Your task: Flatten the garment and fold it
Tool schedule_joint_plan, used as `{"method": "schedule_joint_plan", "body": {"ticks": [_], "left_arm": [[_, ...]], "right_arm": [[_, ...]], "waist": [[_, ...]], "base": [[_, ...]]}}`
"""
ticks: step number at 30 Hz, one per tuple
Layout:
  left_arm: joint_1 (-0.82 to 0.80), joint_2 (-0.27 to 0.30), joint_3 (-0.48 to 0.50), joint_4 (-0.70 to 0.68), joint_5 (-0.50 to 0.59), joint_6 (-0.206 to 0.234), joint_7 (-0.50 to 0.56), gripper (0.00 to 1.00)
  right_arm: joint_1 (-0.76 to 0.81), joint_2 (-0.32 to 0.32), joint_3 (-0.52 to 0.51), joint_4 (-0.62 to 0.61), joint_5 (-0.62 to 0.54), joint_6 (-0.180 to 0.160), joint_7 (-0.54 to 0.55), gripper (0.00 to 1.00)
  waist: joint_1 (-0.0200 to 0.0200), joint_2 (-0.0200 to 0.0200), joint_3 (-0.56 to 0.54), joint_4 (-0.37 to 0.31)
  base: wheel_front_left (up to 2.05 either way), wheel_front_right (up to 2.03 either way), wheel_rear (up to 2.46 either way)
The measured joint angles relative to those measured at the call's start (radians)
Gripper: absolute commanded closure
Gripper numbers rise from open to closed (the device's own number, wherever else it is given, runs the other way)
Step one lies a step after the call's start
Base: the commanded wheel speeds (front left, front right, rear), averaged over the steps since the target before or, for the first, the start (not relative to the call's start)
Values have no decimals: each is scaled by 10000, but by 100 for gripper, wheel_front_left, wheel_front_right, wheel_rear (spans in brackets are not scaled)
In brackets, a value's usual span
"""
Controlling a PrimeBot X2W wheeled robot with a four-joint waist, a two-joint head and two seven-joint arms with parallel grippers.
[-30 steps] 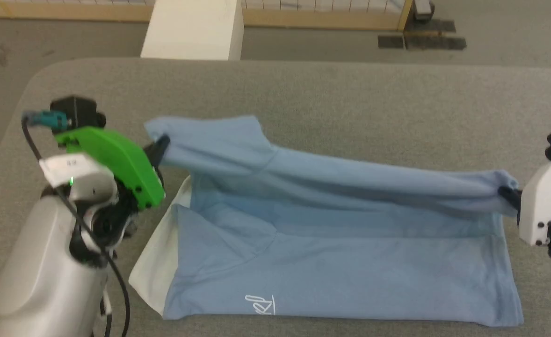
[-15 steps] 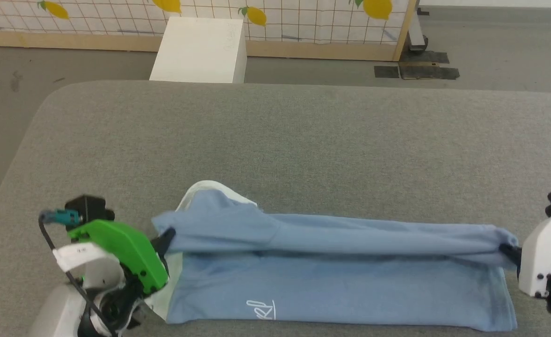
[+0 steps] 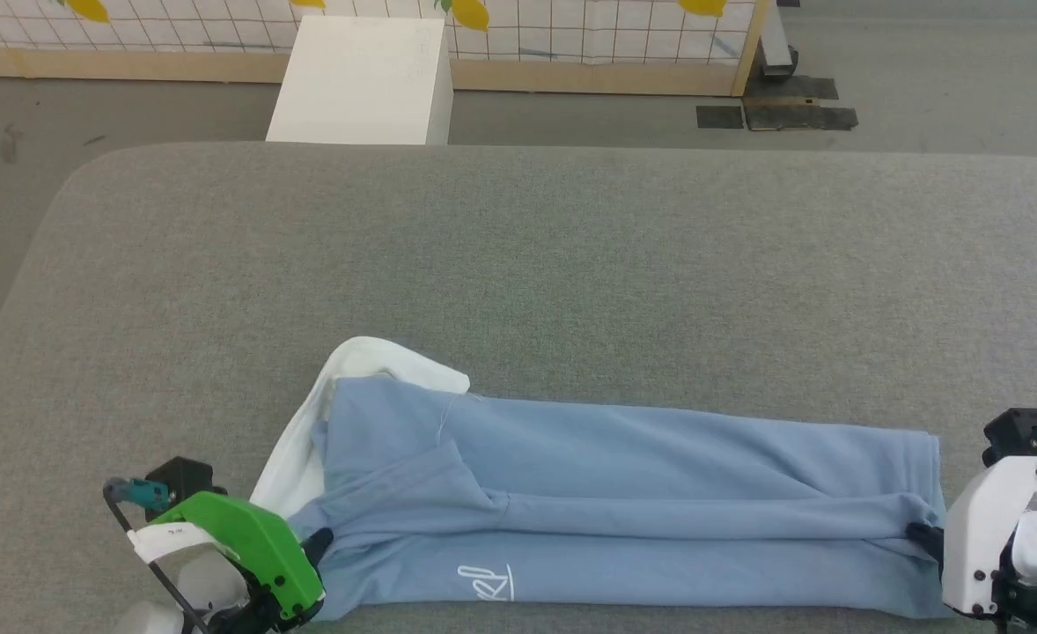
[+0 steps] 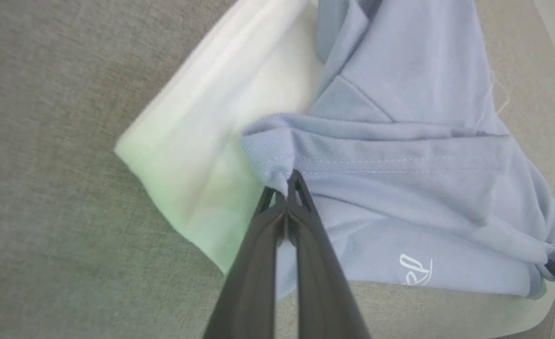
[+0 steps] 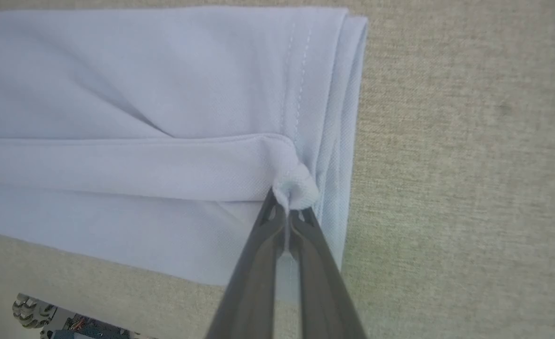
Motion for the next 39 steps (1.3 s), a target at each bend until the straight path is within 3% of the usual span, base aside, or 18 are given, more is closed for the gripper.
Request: {"method": "schedule_joint_plan", "body": {"ticks": [1, 2, 3, 9, 16, 19, 22, 27, 31, 34, 39], "left_arm": [[-6, -8, -10, 82, -27, 0, 2, 0], [-11, -13, -17, 150, -29, 0, 2, 0], [-36, -12, -33, 201, -29, 0, 6, 0], [-226, 380, -180, -2, 117, 0, 351, 0], [-811, 909, 153, -1250, 303, 159, 570, 0], [-1211, 999, 422, -1664, 658, -119, -378, 0], [-1546, 1041, 665, -1758, 1442, -610, -2134, 0], [-1618, 836, 640, -1116, 2602, -1183, -4792, 0], [-1622, 568, 531, -539, 3354, -1369, -6544, 0], [-1630, 430, 349, -29, 3770, -1419, -7405, 0], [-1641, 282, 132, 439, 4351, -1524, -7891, 0]], "right_arm": [[0, 0, 36, 13, 0, 0, -21, 75], [0, -2, 88, 17, 8, -2, -50, 42], [-1, -2, 121, 10, 25, 0, -90, 0], [-1, -244, 128, -370, 322, -2, -84, 0], [7, -554, -497, -1613, 740, -2, 311, 0], [7, -554, -941, -1987, 715, -2, 328, 0], [7, -533, -1277, -2025, 619, -2, 324, 0], [6, -535, -1442, -1599, 529, -2, 173, 0], [3, -654, -1233, -1164, 533, -2, 102, 0], [0, -874, -853, -805, 575, -2, -2, 0], [-12, -1210, -305, -207, 848, -2, -199, 0]], "waist": [[0, 0, -13, -2], [0, 0, -29, -6], [0, 0, -51, -9], [0, 0, -347, -28], [0, 0, -947, -40], [0, 0, -1175, -53], [0, 0, -1279, -91], [0, 0, -1099, -106], [0, 0, -860, -103], [0, 0, -639, -89], [0, 0, -309, -37]], "base": [[0, 0, 0], [0, 0, 0], [0, 0, 0], [0, 0, 0], [0, 0, 0], [0, 0, 0], [0, 0, 0], [0, 0, 0], [0, 0, 0], [0, 0, 0], [0, 0, 0]]}}
